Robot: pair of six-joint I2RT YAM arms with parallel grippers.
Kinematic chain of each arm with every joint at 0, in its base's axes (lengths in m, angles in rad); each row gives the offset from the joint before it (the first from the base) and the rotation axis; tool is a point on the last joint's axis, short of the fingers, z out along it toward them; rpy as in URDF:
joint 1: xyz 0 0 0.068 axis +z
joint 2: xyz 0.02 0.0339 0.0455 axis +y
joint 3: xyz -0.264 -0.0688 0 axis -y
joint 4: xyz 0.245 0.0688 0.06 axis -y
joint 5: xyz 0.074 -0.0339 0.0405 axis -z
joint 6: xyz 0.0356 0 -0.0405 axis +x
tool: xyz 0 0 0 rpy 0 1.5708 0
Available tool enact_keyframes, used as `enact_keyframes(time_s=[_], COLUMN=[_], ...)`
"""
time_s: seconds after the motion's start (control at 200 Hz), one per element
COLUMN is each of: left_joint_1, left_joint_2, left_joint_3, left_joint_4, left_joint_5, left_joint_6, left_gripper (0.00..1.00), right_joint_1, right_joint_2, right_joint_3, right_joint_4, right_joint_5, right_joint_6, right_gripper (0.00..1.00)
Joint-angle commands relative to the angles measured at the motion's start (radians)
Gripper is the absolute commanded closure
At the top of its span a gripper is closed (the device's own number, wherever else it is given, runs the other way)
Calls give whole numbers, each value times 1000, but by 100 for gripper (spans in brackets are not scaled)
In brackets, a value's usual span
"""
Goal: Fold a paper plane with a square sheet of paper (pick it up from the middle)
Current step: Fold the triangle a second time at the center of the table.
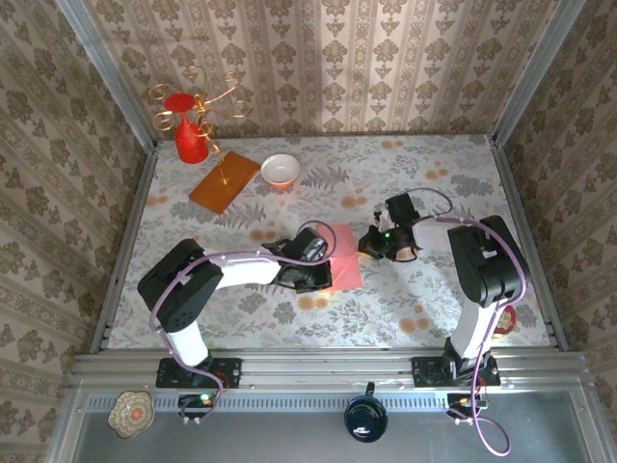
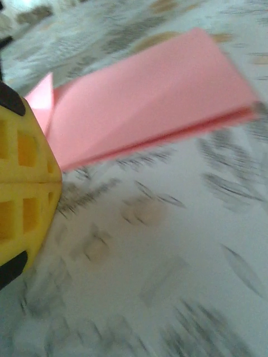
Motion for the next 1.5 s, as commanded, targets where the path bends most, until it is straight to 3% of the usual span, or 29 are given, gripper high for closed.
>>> enact_keyframes(time_s=[0.0, 0.145, 0.26, 0.515, 0.785, 0.995, 1.295, 1.496], left_joint_1=[1, 0, 1, 0, -4, -49, -81, -72], left_joint_2=[64, 47, 43, 34, 39, 49, 5, -146], left_joint_3=[-39, -7, 13, 22, 44, 102, 54, 23], left_joint_4=[-240, -233, -220, -207, -227, -373, -400, -384], left_joint_5=[-23, -18, -14, -6, 3, -29, -53, -99], left_joint_6=[22, 46, 59, 73, 125, 255, 250, 199], left_gripper=[100, 100, 100, 100, 100, 100, 100, 100], right_joint_1=[-24, -15, 50, 206, 214, 214, 214, 217], right_joint_2=[8, -114, -185, -108, -7, 31, 53, 27], right_joint_3=[18, -64, -128, -141, -76, -71, -78, -94], right_joint_4=[12, 66, 81, 156, 53, -18, -7, 41], right_joint_5=[115, 53, 28, -16, 55, 149, 133, 49], right_joint_6=[-21, -6, 3, 68, 29, 53, 77, 87], right_gripper=[98, 98, 97, 98, 99, 99, 99, 99])
